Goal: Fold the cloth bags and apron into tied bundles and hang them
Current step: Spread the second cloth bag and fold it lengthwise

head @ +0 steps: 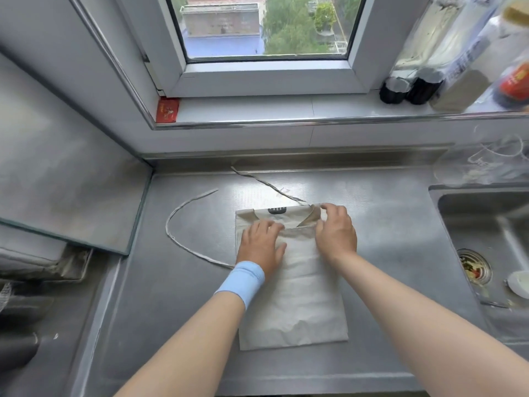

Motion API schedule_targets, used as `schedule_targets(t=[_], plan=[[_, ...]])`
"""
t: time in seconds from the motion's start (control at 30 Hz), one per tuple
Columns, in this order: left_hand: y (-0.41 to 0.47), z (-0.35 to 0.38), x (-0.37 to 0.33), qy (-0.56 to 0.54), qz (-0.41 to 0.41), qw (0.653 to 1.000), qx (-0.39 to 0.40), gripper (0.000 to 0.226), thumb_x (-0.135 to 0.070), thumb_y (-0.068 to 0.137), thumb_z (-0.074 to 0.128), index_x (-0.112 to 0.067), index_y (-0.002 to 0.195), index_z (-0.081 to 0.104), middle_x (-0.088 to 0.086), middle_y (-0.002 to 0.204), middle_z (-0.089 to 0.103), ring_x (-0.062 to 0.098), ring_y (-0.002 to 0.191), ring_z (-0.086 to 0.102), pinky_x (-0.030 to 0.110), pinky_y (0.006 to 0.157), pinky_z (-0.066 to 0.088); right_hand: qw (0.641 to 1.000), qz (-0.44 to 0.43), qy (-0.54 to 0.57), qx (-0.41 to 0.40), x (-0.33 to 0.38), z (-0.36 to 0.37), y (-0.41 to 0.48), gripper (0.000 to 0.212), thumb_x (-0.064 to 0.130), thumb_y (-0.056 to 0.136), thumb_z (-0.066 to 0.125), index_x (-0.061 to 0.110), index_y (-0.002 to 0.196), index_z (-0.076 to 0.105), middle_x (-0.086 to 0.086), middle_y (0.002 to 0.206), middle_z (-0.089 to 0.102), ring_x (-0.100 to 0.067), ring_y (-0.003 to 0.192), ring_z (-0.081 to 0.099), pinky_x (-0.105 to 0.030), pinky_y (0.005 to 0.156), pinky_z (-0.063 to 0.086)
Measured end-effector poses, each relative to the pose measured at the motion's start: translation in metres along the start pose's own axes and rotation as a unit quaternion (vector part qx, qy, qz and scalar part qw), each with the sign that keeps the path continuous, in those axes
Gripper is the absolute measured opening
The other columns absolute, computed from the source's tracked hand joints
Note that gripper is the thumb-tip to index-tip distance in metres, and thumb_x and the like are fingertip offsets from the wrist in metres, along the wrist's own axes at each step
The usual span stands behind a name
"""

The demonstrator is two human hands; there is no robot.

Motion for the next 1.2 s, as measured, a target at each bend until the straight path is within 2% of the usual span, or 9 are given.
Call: schedule_targets(t=[0.17,0.4,0.57,0.67,0.8,0.97,1.07,1.13,1.2], plan=[[0.068,-0.003,-0.025,-0.125,-0.059,0.990,0.036,0.025,-0.036,0.093,0.052,-0.025,0.114,0.060,-0.004,0.110,0.065,0.023,0.110,0.054,0.037,0.097,0.034,0.993,0.091,0.026,0.071,-0.022,0.005,0.015,0.031,0.030,0.095,0.055,0.019,0.123,0.061,-0.004,0.125,0.059,-0.025,0.115,0.056,-0.036,0.094,0.045],[0.131,0.021,-0.050,-0.008,-0.106,0.977,0.185,0.036,-0.048,0.081,0.049,-0.024,0.095,0.071,-0.001,0.098,0.070,0.024,0.098,0.062,0.033,0.090,0.040,0.987,0.110,0.074,0.092,-0.029,0.010,0.024,0.021,0.031,0.090,0.059,0.025,0.107,0.071,0.005,0.109,0.070,-0.019,0.103,0.062,-0.032,0.084,0.051],[0.142,0.033,-0.041,-0.101,-0.161,0.956,0.223,0.018,-0.032,0.074,0.057,-0.023,0.078,0.072,-0.003,0.087,0.070,0.027,0.092,0.063,0.030,0.089,0.048,0.985,0.125,0.086,0.079,-0.030,0.014,0.028,0.017,0.034,0.088,0.061,0.025,0.098,0.071,0.006,0.096,0.067,-0.018,0.092,0.062,-0.032,0.075,0.051],[0.146,0.030,-0.037,-0.165,-0.169,0.951,0.198,0.019,-0.034,0.086,0.051,-0.025,0.074,0.064,0.000,0.093,0.069,0.030,0.101,0.058,0.034,0.096,0.039,0.980,0.140,0.119,0.079,-0.027,0.018,0.026,0.020,0.038,0.089,0.058,0.022,0.090,0.070,0.009,0.084,0.068,-0.018,0.087,0.062,-0.034,0.075,0.052],[0.148,0.028,-0.030,-0.226,-0.159,0.947,0.165,0.021,-0.031,0.090,0.046,-0.024,0.095,0.065,-0.004,0.100,0.067,0.025,0.102,0.047,0.033,0.092,0.034,0.971,0.138,0.177,0.078,-0.024,0.019,0.028,0.012,0.034,0.090,0.061,0.025,0.089,0.069,0.012,0.087,0.070,-0.012,0.087,0.063,-0.033,0.080,0.051],[0.158,0.023,-0.037,-0.271,-0.097,0.938,0.192,0.013,-0.031,0.080,0.065,-0.032,0.092,0.069,-0.014,0.069,0.055,0.015,0.076,0.055,0.023,0.069,0.041,0.966,0.123,0.211,0.080,-0.017,0.015,0.030,0.017,0.029,0.092,0.060,0.020,0.079,0.065,0.007,0.075,0.066,-0.016,0.078,0.060,-0.033,0.073,0.047],[0.163,0.015,-0.034,-0.267,-0.115,0.946,0.147,0.011,-0.033,0.079,0.066,-0.034,0.089,0.070,-0.014,0.072,0.060,0.016,0.082,0.058,0.026,0.078,0.045,0.977,0.123,0.164,0.068,-0.017,0.012,0.033,0.017,0.031,0.093,0.058,0.019,0.085,0.067,0.004,0.085,0.069,-0.021,0.089,0.062,-0.035,0.078,0.048],[0.160,0.006,-0.028,-0.204,-0.115,0.970,0.067,0.025,-0.033,0.084,0.063,-0.034,0.109,0.063,-0.011,0.095,0.066,0.019,0.102,0.056,0.034,0.095,0.041,0.996,0.076,0.046,0.007,-0.011,0.002,0.037,0.018,0.027,0.092,0.060,0.021,0.107,0.067,-0.001,0.106,0.066,-0.025,0.105,0.056,-0.037,0.088,0.045],[0.146,-0.003,-0.024,-0.138,-0.099,0.985,-0.020,0.034,-0.029,0.088,0.060,-0.027,0.121,0.057,-0.004,0.115,0.060,0.022,0.113,0.049,0.037,0.098,0.035,0.996,-0.011,-0.074,-0.049,0.002,-0.002,0.036,0.038,0.023,0.088,0.063,0.019,0.125,0.058,-0.006,0.119,0.057,-0.029,0.111,0.051,-0.039,0.092,0.043]])
Point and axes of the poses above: each hand's wrist, its own y-axis towards the middle knuckle, its own z-axis out of the palm, x = y × z, the point moved 8 cm from there along y, towards the middle knuckle
